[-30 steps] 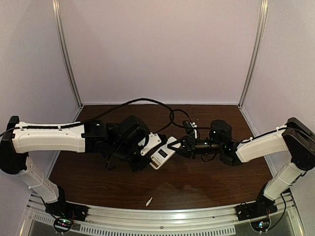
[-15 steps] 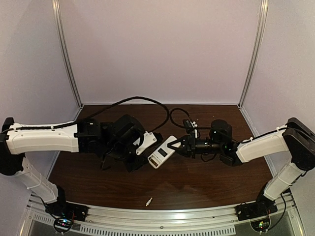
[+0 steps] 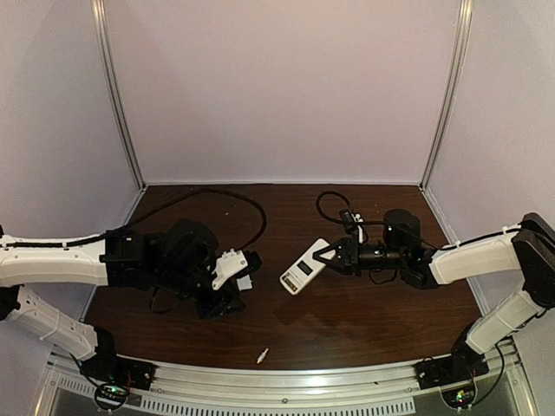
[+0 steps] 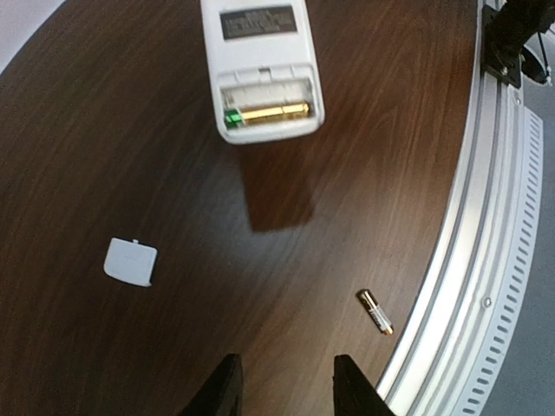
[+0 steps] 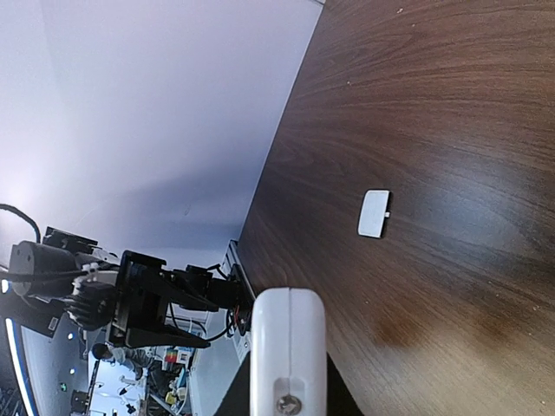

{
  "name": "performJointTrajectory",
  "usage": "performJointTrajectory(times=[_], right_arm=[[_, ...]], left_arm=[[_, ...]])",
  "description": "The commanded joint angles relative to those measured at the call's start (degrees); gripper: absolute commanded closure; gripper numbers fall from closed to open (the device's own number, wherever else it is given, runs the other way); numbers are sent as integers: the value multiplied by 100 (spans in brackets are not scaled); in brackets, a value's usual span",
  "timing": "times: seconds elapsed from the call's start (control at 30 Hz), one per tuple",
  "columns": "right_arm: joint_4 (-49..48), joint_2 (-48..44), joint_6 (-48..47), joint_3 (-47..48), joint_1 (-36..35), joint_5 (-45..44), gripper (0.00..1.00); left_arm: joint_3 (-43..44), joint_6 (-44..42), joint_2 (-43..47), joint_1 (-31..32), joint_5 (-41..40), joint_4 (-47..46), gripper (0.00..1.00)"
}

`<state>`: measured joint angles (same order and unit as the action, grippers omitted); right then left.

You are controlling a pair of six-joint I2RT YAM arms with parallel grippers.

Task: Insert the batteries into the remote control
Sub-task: Adjust the battery at the corner of the board.

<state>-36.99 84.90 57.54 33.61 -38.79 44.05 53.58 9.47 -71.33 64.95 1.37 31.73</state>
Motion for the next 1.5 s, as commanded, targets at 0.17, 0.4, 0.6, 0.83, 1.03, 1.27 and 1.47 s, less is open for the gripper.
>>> performJointTrajectory(times=[0.17, 0.4, 0.6, 0.83, 1.03, 1.27, 1.47], right_arm=[[483, -446, -379, -389, 224, -259, 100], [501, -437, -432, -403, 356, -281, 100], [492, -480, -472, -480, 431, -123, 100], [488, -545, -472, -543, 481, 34, 100], [688, -537, -568, -500, 529, 262, 100], [495, -487, -502, -565, 554, 370, 100], [276, -433, -406, -633, 581, 443, 100]], left_arm=[[-378, 773, -598, 670, 425, -445, 66], [-150, 1189, -1240, 1087, 306, -634, 67], [-50, -959, -847, 1087, -17, -170, 50], [47, -3511, -833, 1092, -422, 432, 34], [244, -4618, -1275, 1332, -794, 611, 25], [513, -5272, -1783, 1524, -1043, 590, 26], [657, -5492, -2168, 1682, -926, 356, 26]])
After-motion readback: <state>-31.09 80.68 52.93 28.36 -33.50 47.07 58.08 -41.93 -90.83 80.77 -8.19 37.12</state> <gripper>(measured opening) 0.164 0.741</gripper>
